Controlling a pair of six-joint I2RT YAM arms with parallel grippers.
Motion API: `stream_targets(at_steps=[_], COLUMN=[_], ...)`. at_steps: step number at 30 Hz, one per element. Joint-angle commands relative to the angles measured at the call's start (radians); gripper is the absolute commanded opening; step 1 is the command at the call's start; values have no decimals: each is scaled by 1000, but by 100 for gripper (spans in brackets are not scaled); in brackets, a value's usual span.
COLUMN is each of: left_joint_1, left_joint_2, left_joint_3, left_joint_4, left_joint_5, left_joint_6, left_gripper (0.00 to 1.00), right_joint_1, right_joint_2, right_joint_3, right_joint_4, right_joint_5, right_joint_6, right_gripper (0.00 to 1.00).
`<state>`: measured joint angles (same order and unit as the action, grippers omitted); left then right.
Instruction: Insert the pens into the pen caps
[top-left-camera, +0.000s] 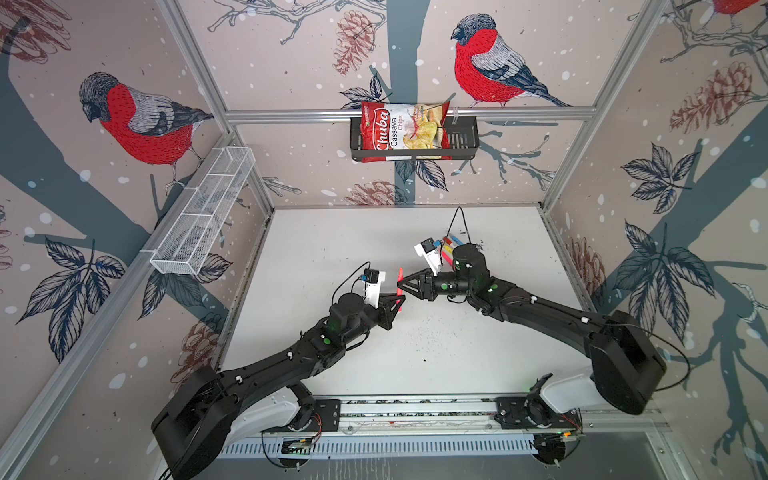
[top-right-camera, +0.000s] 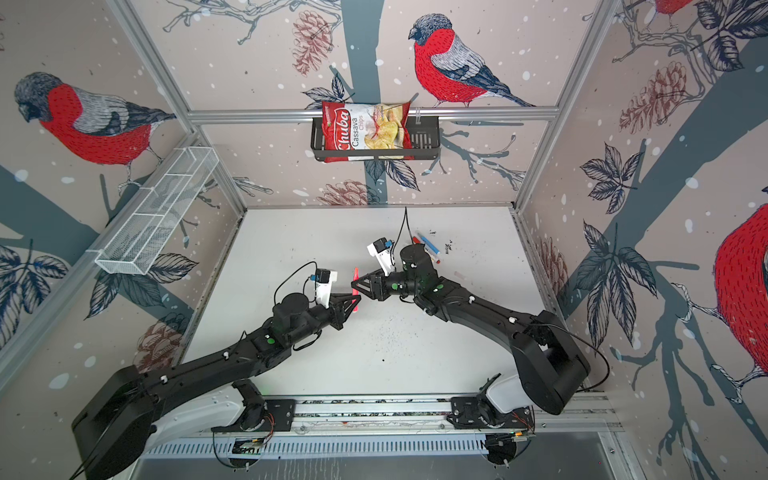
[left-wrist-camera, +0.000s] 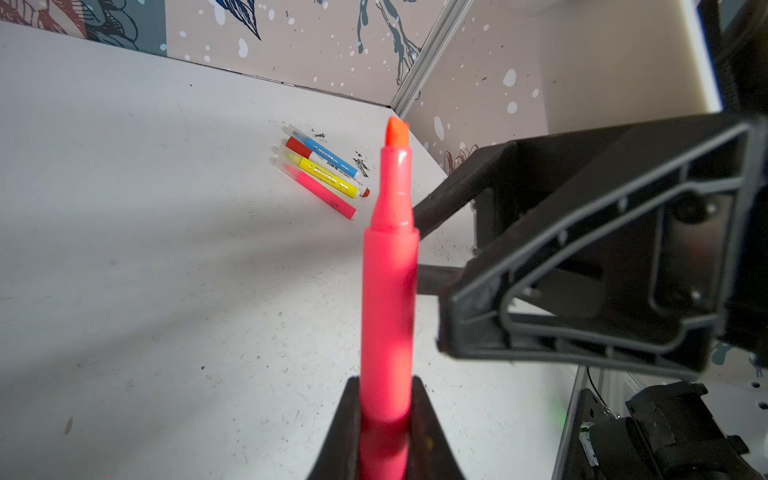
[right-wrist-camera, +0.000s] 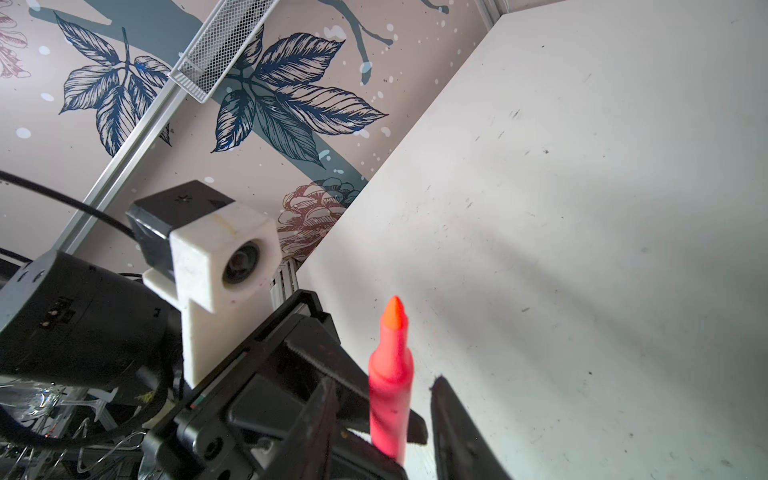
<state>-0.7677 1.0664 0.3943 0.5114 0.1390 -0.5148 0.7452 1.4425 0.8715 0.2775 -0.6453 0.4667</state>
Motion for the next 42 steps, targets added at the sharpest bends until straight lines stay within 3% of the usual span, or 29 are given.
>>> stream_targets(at_steps=[1, 6, 11, 17, 19, 22, 30, 42], left_joint_1=[1, 2, 3, 3, 3, 3, 2, 3], left_joint_2=[-19, -67, -78, -106, -115, -129, -153, -196], left_joint_3=[-9, -89, -80, -68, -64, -64, -73, -86], left_joint_4=[71, 273, 306, 280, 263, 239, 221, 192], left_joint_5=[37, 180, 277, 285, 278, 264, 255, 221], left_joint_6=[25, 9, 11, 16, 19, 25, 22, 31], left_gripper=[0, 0, 0, 0, 0, 0, 0, 0], right_joint_1=[-10, -124, -333, -622, -699, -774, -871, -828], right_joint_2=[-35, -126, -218, -260, -263, -242, -1, 280], right_joint_3=[8, -2, -56, -142, -183, -224, -147, -5], right_joint_4=[-30, -174, -278, -312, -282, -218, -155, -164], right_joint_5=[56, 243, 373, 382, 375, 334, 245, 191], right_joint_6=[-20, 2, 34, 49, 75, 89, 64, 12], right_gripper=[43, 50, 50, 54, 60, 61, 62, 62])
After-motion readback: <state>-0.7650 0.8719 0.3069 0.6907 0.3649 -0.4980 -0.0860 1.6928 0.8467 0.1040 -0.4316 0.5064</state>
